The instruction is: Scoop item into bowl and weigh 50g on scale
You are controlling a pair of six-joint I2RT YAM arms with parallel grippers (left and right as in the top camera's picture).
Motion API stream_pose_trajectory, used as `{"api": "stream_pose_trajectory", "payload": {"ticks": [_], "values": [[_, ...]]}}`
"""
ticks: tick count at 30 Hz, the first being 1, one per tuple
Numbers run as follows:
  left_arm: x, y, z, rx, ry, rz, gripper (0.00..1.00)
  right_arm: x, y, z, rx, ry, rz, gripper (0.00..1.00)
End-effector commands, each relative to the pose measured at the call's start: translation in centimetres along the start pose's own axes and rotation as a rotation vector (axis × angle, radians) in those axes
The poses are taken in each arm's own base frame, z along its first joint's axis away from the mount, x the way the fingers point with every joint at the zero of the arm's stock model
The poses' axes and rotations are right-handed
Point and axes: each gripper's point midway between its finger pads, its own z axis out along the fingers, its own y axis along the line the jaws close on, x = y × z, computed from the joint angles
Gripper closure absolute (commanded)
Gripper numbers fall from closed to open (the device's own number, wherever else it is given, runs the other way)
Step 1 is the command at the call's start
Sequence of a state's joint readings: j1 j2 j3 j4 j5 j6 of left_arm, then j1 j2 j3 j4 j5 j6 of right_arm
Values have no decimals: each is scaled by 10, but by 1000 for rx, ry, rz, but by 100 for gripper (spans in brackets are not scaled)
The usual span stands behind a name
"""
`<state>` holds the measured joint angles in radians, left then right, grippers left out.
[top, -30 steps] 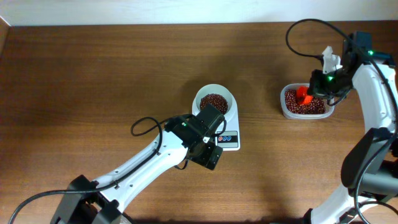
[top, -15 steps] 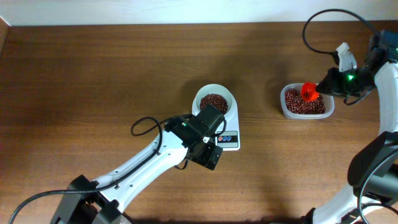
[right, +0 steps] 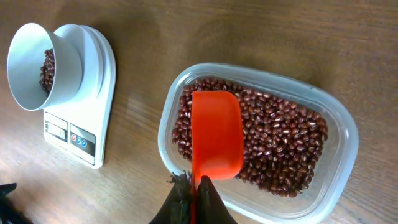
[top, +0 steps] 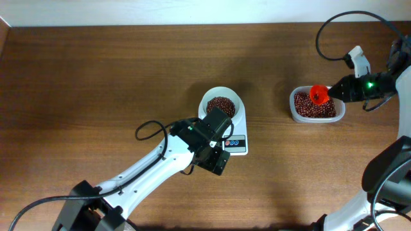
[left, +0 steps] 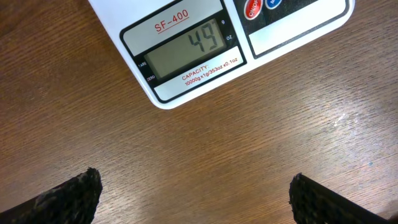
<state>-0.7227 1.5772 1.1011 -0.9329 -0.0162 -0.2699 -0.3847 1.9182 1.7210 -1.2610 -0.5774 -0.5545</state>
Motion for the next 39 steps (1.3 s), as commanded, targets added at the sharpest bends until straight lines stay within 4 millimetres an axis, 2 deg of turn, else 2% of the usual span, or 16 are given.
{"api": "stream_pose_trajectory", "payload": {"ticks": [1,4,5,7,9,11,15,17,31,34,36,38,39], "values": [[1,1,-1,-7,-7,4,1,-10,-1,-4,9,-34,-40,96],[1,1,-1,-7,-7,4,1,-10,13,1,-28,-16,-67,96],[1,1,-1,-7,-7,4,1,-6,7,4,23,17,-86,96],[1,1,-1,-7,-7,4,1,-3,-27,1,226,58,64,95],[1,1,-1,-7,-7,4,1,-1,-5,7,136,76,-25,96],[1,1,-1,-7,-7,4,1,-2,-23,6,277,99,63,96],[1,1,-1,-7,-7,4,1,-5,-13,15,313,138,-5,96],[1,1,-1,-7,-7,4,1,-2,-24,12,421,165,27,96],[1,1,-1,-7,-7,4,1,-6,-17,15,383,147,31,96],[1,1,-1,-7,-7,4,1,-18,4,19,258,89,28,96],[1,1,-1,-7,-7,4,1,-23,15,13,214,75,29,96],[1,1,-1,-7,-7,4,1,-31,36,4,132,49,30,96],[1,1,-1,-7,-7,4,1,-41,56,-4,46,7,23,96]]}}
